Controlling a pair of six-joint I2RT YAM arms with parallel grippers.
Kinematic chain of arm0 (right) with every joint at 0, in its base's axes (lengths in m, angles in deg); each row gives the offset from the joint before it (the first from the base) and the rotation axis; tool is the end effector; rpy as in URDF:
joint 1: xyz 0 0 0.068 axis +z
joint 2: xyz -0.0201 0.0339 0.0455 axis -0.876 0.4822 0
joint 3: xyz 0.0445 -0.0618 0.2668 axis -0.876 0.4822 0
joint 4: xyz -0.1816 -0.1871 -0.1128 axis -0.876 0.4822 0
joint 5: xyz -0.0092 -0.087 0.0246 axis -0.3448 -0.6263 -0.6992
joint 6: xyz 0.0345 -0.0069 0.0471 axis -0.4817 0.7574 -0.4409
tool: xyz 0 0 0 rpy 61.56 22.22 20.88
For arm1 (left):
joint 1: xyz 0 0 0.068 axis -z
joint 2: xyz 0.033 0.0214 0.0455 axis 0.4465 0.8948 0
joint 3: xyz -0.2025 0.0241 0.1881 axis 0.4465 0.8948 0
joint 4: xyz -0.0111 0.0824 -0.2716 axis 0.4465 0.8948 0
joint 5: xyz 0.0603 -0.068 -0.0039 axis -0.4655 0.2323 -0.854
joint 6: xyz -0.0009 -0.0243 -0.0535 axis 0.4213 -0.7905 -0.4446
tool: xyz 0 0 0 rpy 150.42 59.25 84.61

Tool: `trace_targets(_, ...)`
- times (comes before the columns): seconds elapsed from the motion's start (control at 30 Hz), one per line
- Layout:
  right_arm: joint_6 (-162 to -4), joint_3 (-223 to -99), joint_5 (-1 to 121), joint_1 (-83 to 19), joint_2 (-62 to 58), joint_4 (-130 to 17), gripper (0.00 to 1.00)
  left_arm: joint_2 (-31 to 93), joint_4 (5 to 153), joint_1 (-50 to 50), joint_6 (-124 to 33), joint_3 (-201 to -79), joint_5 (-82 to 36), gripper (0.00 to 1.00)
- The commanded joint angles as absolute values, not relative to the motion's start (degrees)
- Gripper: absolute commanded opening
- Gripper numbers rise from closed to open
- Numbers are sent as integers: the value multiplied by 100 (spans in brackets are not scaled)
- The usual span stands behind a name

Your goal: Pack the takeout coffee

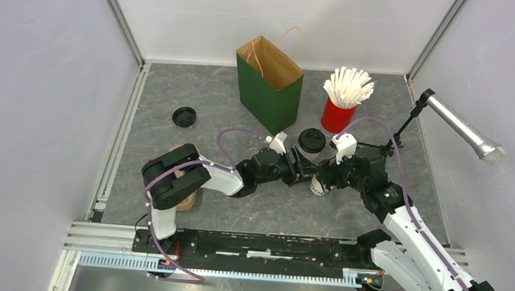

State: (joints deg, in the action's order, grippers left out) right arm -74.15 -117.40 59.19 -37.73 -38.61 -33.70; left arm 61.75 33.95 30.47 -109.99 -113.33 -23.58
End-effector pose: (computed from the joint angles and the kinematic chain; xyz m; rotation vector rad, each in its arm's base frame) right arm 0.1792 0.0837 0.2342 -0.5560 2.1429 0.3486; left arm 0.2084 -0.3315 0.1387 -0.2496 2.1859 -1.6416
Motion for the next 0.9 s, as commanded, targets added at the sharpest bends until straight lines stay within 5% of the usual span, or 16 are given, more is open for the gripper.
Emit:
trace_targets(0.0,-7498,-11692,5952,-3731,-3874,-3561,98,6256,3259,3205,-11065,-11415,-2294,76)
trace_targets(0.43,-7600,-12170,5930,-3718,-3983,-3372,98,5839,5196,3268,-10026,-11718,-2820,65)
trace_targets(0.87,-7579,-12857,5777,-3718,-4002,-2826,98,5920,4292,3280,-9945,-11746,-2362,67)
